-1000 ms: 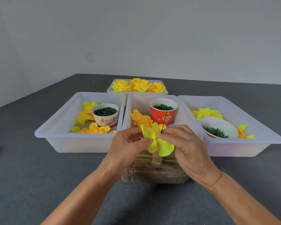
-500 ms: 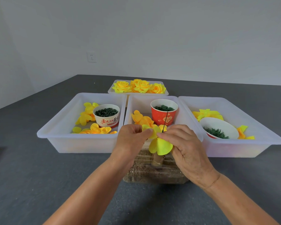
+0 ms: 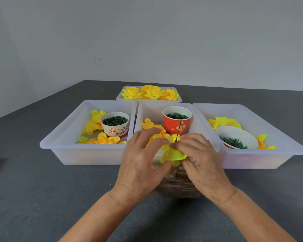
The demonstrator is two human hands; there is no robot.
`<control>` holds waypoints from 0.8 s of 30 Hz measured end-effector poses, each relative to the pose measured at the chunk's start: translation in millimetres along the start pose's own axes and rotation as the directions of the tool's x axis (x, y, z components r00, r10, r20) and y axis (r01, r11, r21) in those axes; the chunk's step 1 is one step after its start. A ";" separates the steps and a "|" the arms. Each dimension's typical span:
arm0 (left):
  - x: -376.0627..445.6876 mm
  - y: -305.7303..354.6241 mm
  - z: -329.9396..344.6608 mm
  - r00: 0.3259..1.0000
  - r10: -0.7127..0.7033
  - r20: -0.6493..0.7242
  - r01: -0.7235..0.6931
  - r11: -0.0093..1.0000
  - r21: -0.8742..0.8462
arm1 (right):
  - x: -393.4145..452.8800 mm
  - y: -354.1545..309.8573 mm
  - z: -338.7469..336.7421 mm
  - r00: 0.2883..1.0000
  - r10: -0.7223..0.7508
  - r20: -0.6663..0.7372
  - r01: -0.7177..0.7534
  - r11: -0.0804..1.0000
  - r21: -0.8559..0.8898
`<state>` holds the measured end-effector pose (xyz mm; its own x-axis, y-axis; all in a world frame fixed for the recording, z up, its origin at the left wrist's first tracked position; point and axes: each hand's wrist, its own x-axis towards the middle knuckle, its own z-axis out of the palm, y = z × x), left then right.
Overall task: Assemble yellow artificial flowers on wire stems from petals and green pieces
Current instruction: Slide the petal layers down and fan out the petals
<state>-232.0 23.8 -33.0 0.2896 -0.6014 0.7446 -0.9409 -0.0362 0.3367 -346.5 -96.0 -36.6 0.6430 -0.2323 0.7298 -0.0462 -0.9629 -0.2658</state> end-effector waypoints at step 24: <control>22.4 -16.1 6.8 0.891 0.448 0.068 -0.453 0.886 0.096 | 0.1 5.1 -2.6 0.983 -0.154 -0.099 0.137 0.977 -0.161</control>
<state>-211.5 5.4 -25.6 -0.1752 -0.6065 0.7756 -0.9820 0.1638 -0.0938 -348.7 -101.3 -36.2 0.5634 -0.0938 0.8208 -0.0801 -0.9951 -0.0588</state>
